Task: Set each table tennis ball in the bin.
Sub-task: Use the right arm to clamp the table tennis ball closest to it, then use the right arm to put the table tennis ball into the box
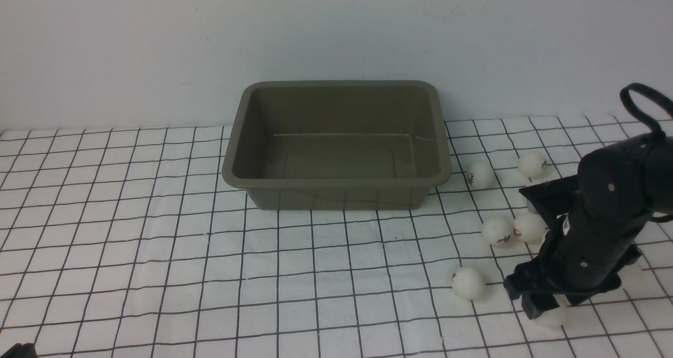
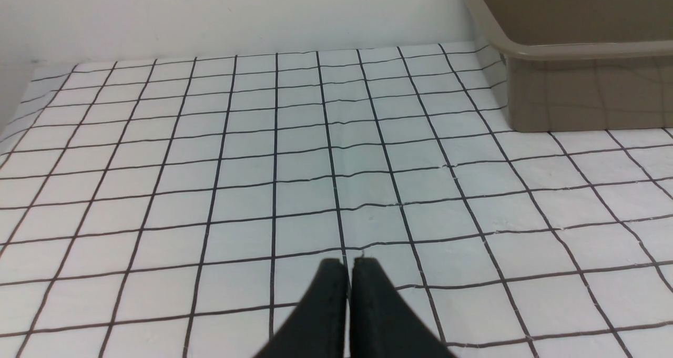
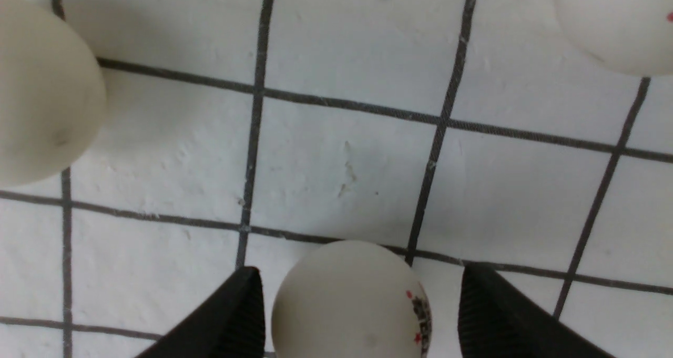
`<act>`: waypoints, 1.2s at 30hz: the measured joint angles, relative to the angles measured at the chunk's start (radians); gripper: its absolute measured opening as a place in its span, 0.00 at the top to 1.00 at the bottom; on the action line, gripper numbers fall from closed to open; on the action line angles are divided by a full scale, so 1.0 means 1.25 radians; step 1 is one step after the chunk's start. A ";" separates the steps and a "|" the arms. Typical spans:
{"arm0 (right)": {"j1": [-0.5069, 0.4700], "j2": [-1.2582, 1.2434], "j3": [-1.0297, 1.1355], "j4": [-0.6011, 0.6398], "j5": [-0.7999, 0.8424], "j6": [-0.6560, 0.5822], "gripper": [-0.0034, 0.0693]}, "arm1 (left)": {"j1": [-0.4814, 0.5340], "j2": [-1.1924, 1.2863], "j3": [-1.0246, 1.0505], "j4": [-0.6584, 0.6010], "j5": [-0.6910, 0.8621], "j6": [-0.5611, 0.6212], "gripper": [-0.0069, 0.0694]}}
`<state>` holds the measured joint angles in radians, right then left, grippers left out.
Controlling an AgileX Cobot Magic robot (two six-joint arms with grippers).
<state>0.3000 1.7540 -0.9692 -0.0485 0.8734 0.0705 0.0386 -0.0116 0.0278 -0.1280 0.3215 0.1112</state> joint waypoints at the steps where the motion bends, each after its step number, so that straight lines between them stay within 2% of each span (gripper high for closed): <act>1: 0.000 0.000 0.000 0.000 0.002 0.000 0.38 | 0.000 0.000 0.000 0.000 0.000 0.000 0.91; 4: 0.000 0.000 0.000 0.000 0.002 0.000 0.46 | 0.000 0.000 0.000 0.000 0.001 0.000 0.91; 12: 0.000 -0.005 -0.009 0.006 0.011 -0.004 0.46 | 0.000 0.000 0.000 0.000 0.006 0.000 0.91; 18: 0.000 -0.056 -0.096 0.092 0.067 -0.068 0.46 | 0.000 0.000 0.000 0.000 0.006 0.000 0.91; 23: 0.000 -0.073 -0.231 0.205 0.091 -0.145 0.46 | 0.000 0.000 0.000 0.000 0.006 0.000 0.91; 26: 0.000 -0.027 -0.369 0.254 0.095 -0.179 0.46 | 0.000 0.000 0.000 0.000 0.007 0.000 0.91; 36: 0.040 0.285 -0.756 0.265 0.152 -0.216 0.46 | 0.000 0.000 0.000 0.000 0.007 0.000 0.91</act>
<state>0.3505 2.1107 -1.9146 0.2828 1.0632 -0.1996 0.0386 -0.0116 0.0278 -0.1280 0.3306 0.1112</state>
